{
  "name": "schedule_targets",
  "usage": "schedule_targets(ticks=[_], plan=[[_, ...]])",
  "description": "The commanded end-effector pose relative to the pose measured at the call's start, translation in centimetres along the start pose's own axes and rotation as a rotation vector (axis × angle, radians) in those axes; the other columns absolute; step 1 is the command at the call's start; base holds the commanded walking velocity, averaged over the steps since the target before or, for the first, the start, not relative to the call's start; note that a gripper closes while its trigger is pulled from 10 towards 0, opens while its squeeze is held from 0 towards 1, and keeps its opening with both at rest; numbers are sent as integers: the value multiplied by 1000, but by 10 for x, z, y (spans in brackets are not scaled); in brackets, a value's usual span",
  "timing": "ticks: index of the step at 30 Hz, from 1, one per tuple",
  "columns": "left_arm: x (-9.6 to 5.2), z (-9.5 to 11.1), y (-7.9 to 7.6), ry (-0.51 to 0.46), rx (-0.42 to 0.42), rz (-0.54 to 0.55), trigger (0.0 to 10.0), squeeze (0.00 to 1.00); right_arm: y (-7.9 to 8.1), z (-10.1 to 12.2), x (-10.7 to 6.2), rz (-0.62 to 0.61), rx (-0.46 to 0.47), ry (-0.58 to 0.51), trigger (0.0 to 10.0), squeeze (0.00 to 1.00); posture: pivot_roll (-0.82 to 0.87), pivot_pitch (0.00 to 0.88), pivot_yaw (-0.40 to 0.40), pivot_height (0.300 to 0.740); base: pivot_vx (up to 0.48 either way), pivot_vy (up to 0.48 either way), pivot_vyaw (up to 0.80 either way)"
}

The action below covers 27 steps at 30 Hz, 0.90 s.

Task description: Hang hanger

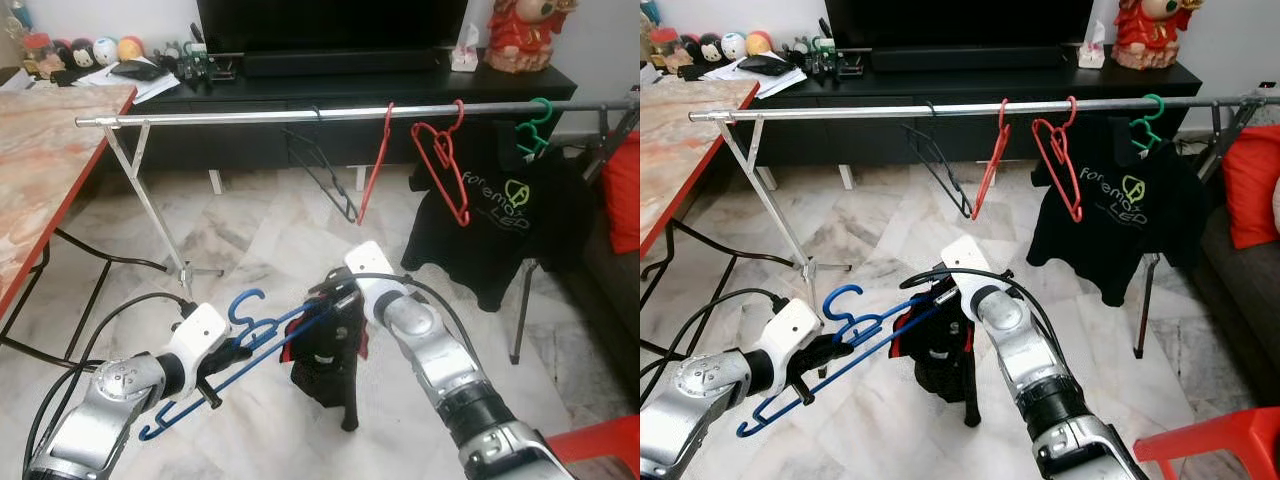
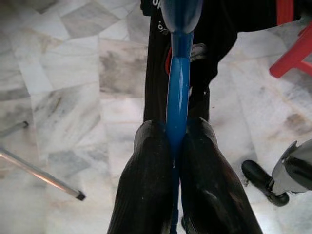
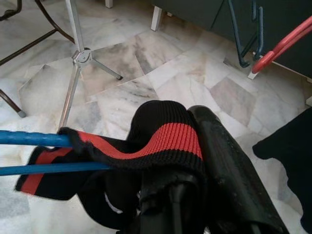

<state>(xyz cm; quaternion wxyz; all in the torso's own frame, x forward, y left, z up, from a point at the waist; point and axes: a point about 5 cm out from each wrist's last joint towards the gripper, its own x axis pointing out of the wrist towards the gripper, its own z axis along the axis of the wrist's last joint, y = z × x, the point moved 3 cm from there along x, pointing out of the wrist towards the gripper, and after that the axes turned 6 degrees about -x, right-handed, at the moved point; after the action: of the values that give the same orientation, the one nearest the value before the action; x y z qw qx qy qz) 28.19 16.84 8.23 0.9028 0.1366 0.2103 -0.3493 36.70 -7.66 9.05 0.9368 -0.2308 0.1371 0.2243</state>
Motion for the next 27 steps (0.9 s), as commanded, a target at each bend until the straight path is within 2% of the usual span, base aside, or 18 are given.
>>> schedule_targets(ticks=[1,7,12,16,21,25,27], plan=[[1,0,-2,0,2,-23,10000,0,1,10,-3,8,-8,-32,10000,0,-73,77,7,740,0,0,0],[0,6,-10,-28,-34,-88,10000,0,4,25,-8,38,-5,-74,10000,0,-72,77,5,740,0,0,0],[0,9,-16,-42,-40,-137,10000,0,4,28,-10,39,-8,-73,10000,0,-73,77,6,740,0,0,0],[2,9,-12,-33,-21,-112,10000,0,8,35,-12,62,11,-82,10000,0,-72,80,5,740,0,0,0],[4,6,-13,-10,-15,-116,10000,0,12,40,-16,80,17,-89,10000,0,-74,82,6,740,0,0,0],[6,0,-8,24,3,-72,10000,0,11,43,-20,67,26,-81,10000,0,-77,83,7,740,0,0,0],[8,-3,0,39,20,-11,10000,0,16,41,-22,75,32,-69,10000,0,-80,86,6,740,0,0,0]])
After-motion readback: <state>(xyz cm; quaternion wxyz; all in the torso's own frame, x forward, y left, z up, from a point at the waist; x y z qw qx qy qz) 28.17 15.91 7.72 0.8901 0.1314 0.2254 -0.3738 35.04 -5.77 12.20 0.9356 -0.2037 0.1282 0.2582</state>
